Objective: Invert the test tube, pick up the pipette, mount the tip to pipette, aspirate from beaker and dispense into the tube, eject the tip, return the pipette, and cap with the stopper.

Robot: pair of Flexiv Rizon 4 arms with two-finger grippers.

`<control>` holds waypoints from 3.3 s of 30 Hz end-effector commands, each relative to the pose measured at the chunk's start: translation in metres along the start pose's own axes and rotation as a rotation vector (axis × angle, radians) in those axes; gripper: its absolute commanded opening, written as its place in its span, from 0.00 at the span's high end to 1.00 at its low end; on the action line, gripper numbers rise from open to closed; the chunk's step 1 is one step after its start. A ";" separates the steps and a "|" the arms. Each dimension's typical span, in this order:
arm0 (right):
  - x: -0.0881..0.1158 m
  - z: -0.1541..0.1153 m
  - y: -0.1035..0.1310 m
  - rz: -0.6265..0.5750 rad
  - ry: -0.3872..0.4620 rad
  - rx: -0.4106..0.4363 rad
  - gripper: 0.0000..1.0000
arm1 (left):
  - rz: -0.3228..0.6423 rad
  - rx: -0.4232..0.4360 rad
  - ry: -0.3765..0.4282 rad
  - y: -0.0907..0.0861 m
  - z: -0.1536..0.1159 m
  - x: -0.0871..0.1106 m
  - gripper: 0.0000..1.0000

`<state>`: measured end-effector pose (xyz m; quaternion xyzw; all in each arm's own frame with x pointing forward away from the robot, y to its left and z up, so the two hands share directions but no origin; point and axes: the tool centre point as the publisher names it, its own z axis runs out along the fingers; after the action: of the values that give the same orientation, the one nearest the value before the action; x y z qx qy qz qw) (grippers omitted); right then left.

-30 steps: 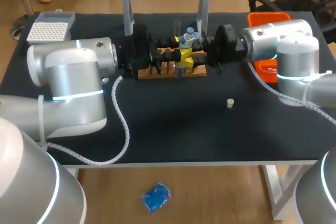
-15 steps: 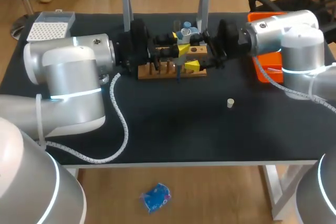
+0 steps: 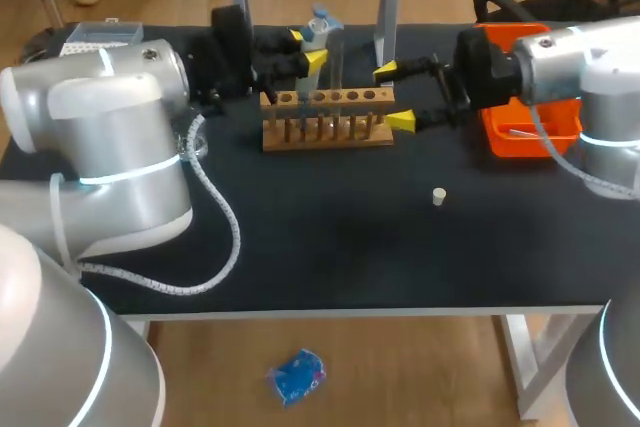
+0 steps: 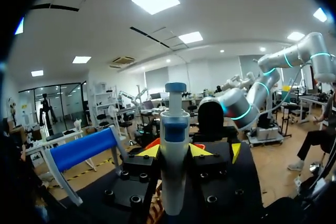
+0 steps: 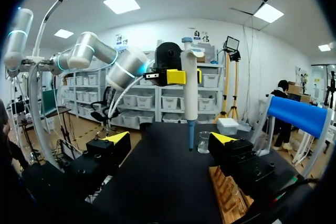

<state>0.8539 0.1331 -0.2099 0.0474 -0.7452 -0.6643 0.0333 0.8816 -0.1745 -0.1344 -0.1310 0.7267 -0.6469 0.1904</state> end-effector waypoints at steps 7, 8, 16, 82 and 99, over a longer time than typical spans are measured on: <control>0.014 -0.014 0.014 0.006 -0.066 0.046 0.00 | -0.001 0.014 -0.094 -0.001 -0.003 0.009 1.00; 0.014 -0.014 0.014 0.006 -0.066 0.046 0.00 | -0.001 0.014 -0.094 -0.001 -0.003 0.009 1.00; 0.014 -0.014 0.014 0.006 -0.066 0.046 0.00 | -0.001 0.014 -0.094 -0.001 -0.003 0.009 1.00; -0.180 0.014 0.023 0.251 -0.658 0.210 0.00 | -0.233 -0.348 -0.835 0.021 0.012 -0.198 1.00; -0.180 0.014 0.023 0.251 -0.658 0.210 0.00 | -0.233 -0.348 -0.835 0.021 0.012 -0.198 1.00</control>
<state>1.0302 0.1703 -0.1870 -0.2574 -0.7799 -0.5549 -0.1328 1.0649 -0.0958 -0.1368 -0.4905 0.6645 -0.4259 0.3694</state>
